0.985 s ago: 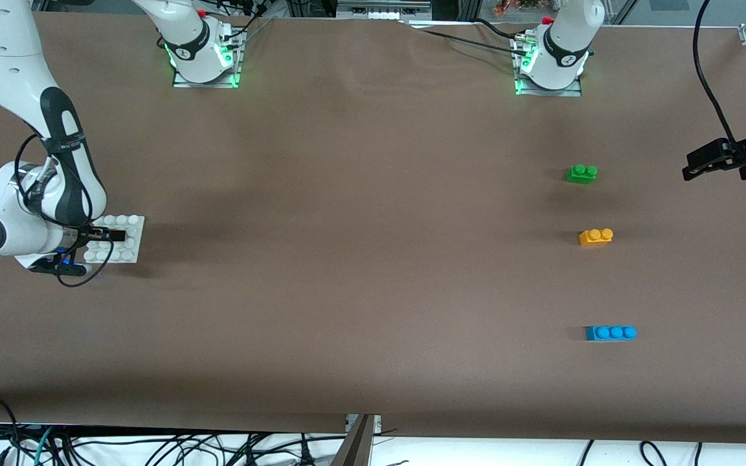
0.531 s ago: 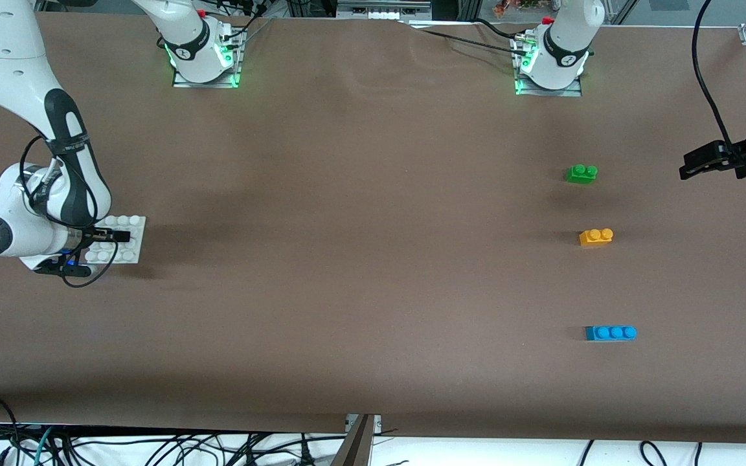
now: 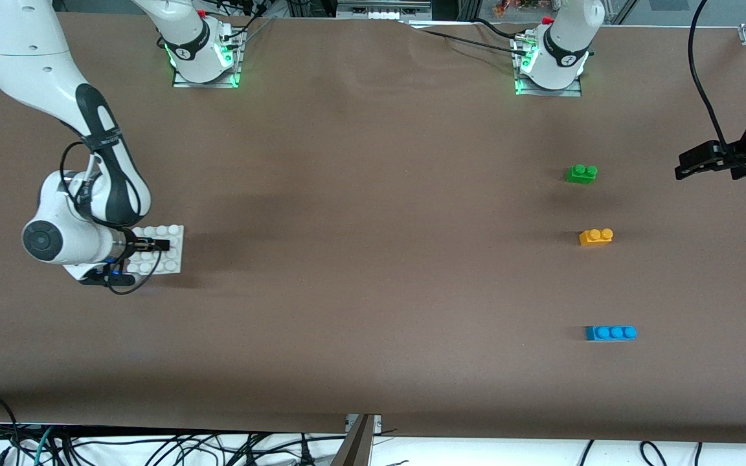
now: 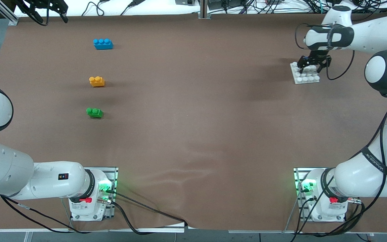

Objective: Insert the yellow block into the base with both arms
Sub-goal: 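Slide the white base plate with the right gripper toward the table middle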

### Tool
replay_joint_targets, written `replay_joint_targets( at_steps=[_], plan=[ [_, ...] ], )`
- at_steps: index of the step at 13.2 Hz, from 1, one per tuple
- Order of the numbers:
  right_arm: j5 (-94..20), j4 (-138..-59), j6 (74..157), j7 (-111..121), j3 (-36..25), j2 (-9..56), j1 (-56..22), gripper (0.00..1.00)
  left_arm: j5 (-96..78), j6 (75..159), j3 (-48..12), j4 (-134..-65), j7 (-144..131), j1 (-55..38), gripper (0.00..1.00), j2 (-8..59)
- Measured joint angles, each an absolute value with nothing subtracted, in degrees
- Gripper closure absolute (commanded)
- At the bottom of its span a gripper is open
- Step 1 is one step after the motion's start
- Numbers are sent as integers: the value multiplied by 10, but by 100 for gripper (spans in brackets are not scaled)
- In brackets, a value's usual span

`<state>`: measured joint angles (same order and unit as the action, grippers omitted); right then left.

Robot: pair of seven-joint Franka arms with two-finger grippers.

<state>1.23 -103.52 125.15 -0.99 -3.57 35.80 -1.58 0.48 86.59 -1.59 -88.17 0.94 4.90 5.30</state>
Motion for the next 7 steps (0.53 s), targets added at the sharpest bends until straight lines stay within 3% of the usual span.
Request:
replay_joint_targets(
  at_steps=[7],
  plan=[
    [-43,-1033,1271,-131,-24,359,-152,0,5,867,-16,-882,9,48,0,58]
  ],
)
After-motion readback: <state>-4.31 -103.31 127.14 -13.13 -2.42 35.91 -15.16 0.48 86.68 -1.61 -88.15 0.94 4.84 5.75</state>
